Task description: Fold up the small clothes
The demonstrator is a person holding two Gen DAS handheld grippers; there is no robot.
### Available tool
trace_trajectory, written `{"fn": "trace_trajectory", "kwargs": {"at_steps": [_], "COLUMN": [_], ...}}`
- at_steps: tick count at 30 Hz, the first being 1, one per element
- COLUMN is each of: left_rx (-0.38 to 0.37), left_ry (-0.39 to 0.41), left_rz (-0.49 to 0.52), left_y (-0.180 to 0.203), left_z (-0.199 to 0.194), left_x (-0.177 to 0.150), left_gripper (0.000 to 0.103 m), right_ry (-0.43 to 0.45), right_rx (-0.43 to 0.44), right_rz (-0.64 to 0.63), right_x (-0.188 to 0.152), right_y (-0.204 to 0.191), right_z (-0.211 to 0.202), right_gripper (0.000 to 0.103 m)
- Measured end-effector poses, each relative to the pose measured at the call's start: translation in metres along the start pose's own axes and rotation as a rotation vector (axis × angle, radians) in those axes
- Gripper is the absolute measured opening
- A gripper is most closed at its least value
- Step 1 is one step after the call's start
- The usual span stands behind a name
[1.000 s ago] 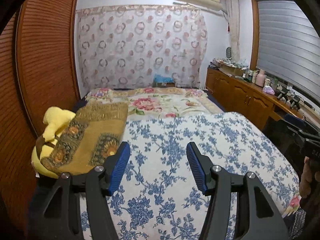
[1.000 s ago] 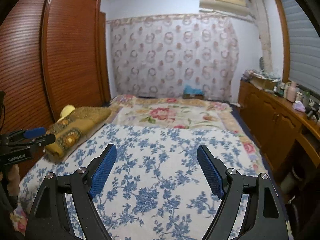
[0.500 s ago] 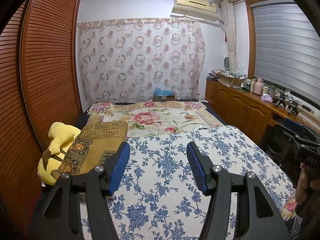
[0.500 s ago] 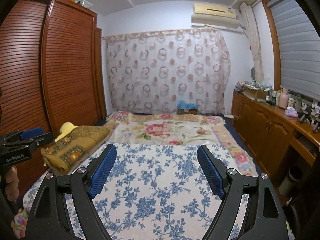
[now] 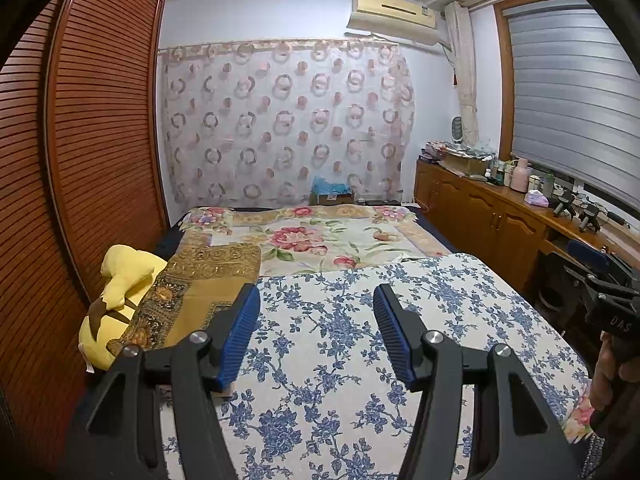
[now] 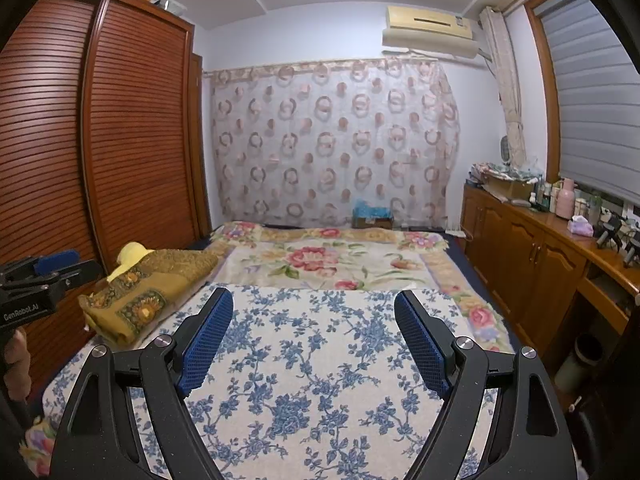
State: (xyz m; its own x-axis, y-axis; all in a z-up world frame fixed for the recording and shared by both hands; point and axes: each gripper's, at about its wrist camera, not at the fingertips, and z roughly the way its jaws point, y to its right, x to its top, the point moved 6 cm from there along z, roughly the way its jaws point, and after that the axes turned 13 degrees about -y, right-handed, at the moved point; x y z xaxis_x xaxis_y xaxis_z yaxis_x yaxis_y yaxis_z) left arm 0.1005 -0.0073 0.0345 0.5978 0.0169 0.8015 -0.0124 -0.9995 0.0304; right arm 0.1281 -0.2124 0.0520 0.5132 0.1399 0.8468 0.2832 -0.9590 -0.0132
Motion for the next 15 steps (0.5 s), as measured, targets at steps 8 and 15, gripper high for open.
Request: {"fn": "trace_trajectory", "kwargs": {"at_steps": [8,15], "left_rx": [0.000,0.001], "left_ry": [0.000,0.000], "left_rz": [0.000,-0.001], "left_y": [-0.0022,-0.0026], "left_z": [0.0004,0.0006], "left_x": [-0.0004,-0.0004], "left_gripper": [0.058,0.058], "right_ry": [0.000,-0.001], "right_rx": [-0.001,-0.001], "right_rz": [-0.001,-0.002], "right_x": [0.0006,0.0012], "right_y": [0.0002,0.0006], "right_z": [-0.0004,-0.0006], "right_gripper": [0.085,0.085]}}
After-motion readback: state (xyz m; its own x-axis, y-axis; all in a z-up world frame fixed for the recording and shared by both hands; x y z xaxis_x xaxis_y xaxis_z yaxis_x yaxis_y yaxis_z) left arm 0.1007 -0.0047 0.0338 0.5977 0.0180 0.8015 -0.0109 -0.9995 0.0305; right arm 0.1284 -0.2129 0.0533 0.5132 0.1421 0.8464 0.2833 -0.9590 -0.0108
